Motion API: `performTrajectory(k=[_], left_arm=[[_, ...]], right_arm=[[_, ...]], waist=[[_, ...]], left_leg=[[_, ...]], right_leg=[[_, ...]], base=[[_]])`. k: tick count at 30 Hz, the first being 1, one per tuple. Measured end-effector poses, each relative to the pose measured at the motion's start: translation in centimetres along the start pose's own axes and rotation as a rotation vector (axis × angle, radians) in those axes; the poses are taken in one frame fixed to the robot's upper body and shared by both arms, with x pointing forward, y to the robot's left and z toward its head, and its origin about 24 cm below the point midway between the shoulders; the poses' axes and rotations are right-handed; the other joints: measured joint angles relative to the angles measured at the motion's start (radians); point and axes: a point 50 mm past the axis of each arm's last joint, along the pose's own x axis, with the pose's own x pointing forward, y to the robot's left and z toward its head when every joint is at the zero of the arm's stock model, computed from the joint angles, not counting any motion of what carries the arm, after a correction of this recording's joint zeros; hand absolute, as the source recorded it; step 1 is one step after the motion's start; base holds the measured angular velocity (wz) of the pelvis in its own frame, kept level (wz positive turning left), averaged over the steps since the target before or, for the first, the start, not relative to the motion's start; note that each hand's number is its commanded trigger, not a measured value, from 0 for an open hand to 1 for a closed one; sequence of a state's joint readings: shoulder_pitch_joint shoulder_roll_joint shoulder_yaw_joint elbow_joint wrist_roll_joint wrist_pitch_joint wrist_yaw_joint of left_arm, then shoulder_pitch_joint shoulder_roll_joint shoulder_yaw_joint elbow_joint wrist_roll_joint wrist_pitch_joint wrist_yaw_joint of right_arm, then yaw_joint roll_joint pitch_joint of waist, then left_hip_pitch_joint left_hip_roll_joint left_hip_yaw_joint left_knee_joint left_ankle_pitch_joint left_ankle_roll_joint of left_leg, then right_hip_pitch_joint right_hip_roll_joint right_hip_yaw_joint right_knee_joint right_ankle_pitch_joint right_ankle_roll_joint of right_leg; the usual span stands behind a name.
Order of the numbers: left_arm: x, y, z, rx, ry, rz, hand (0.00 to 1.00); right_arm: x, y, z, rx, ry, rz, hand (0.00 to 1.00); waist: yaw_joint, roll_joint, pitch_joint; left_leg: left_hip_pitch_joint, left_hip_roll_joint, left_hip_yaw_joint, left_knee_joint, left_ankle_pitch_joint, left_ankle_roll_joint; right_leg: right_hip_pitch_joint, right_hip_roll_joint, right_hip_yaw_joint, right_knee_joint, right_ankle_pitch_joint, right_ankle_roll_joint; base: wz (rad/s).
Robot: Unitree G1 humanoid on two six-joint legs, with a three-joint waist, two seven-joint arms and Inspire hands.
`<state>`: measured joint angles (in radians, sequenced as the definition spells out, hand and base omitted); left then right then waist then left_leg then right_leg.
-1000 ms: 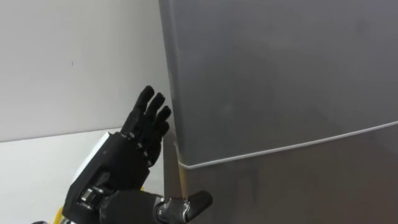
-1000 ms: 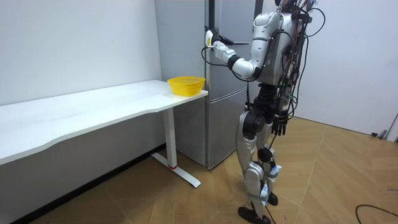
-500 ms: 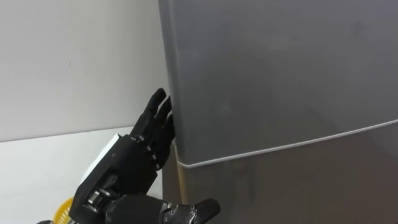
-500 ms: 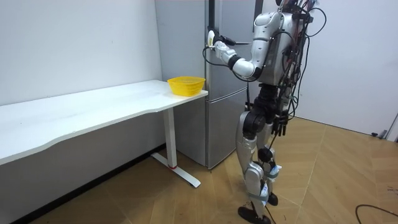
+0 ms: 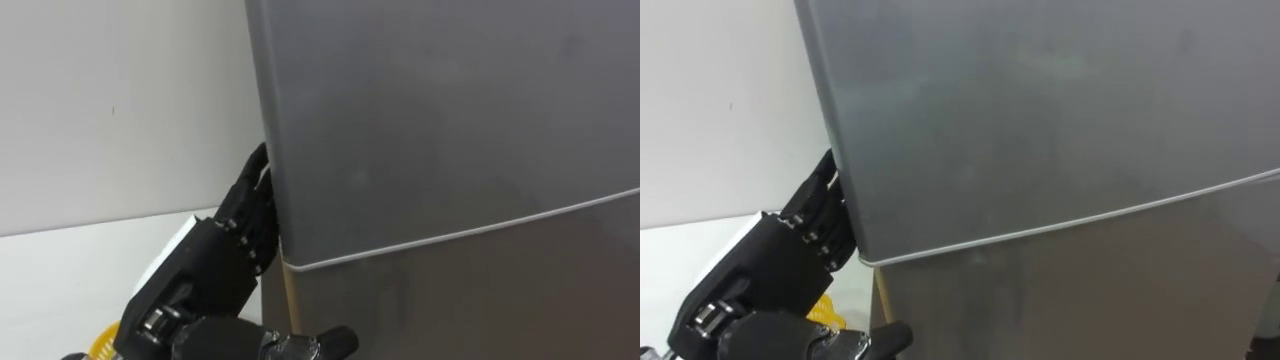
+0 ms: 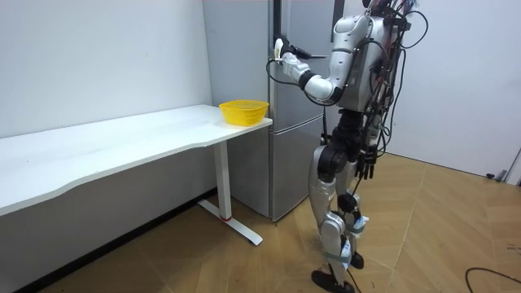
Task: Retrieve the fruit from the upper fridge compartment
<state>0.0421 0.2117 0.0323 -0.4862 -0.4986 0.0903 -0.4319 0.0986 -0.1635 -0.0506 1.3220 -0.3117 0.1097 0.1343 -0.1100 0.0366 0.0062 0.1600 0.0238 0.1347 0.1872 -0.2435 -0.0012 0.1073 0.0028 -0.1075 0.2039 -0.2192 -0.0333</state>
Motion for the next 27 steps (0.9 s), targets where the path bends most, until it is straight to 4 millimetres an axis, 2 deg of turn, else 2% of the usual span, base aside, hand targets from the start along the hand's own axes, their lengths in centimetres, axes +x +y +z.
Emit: performTrajectory(k=[17, 27], left_arm=[[0.8, -0.8, 1.2, 0.013, -0.057, -0.124, 0.00], [0.9, -1.8, 1.1, -0.034, -0.076, -0.215, 0.00]], right_arm=[[0.0, -0.4, 0.3, -0.042, -0.005, -0.010, 0.00], [-0.1, -0.7, 1.2, -0.080, -0.029, -0.026, 0.00]], waist=[[0.006, -0.006, 0.0023], [0.009, -0.004, -0.0039]], left_leg=[[-0.006, 0.001, -0.003, -0.001, 0.000, 0.000], [-0.010, 0.000, -0.002, 0.000, 0.000, 0.000]], right_leg=[[0.006, -0.002, -0.007, 0.001, 0.000, 0.000], [-0.001, -0.004, -0.010, 0.005, 0.001, 0.001]], base=[[0.00], [0.00]])
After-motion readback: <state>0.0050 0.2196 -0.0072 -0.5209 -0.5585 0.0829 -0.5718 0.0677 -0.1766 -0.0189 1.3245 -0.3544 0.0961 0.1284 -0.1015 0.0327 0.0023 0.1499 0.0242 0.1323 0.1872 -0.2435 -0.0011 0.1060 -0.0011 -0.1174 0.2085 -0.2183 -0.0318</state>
